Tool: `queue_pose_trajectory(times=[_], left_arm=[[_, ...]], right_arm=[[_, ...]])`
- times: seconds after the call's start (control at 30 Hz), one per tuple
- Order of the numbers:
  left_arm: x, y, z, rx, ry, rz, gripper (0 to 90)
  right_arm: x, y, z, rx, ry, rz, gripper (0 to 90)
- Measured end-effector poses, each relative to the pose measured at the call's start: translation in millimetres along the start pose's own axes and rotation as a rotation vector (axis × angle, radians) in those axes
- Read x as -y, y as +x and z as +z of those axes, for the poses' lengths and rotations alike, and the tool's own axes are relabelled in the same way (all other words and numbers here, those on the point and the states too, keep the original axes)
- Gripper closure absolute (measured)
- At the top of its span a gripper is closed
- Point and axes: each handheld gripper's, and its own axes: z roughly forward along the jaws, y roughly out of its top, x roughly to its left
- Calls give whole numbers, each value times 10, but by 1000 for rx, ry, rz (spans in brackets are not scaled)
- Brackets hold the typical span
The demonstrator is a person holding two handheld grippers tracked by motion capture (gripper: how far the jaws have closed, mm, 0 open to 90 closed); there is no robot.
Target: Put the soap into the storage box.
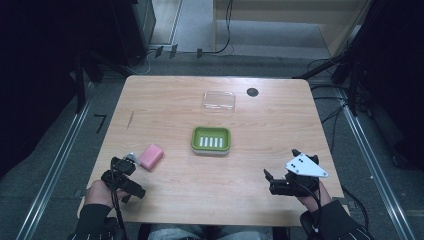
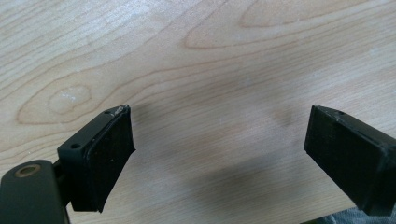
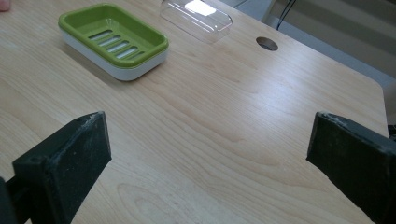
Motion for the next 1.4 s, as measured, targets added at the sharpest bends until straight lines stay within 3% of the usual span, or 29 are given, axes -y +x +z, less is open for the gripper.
queue_pose_trajectory(times=[0.5, 0.93, 1.4], left_arm=[[9, 12, 4, 0, 4, 8, 87], [8, 23, -11, 2, -21, 2, 87], [-181, 11, -41, 29, -37, 25, 72]], right_arm=[[-15, 23, 16, -5, 0, -19, 0], [-26, 29, 33, -9, 1, -22, 0], [-18, 21, 25, -6, 2, -17, 0]])
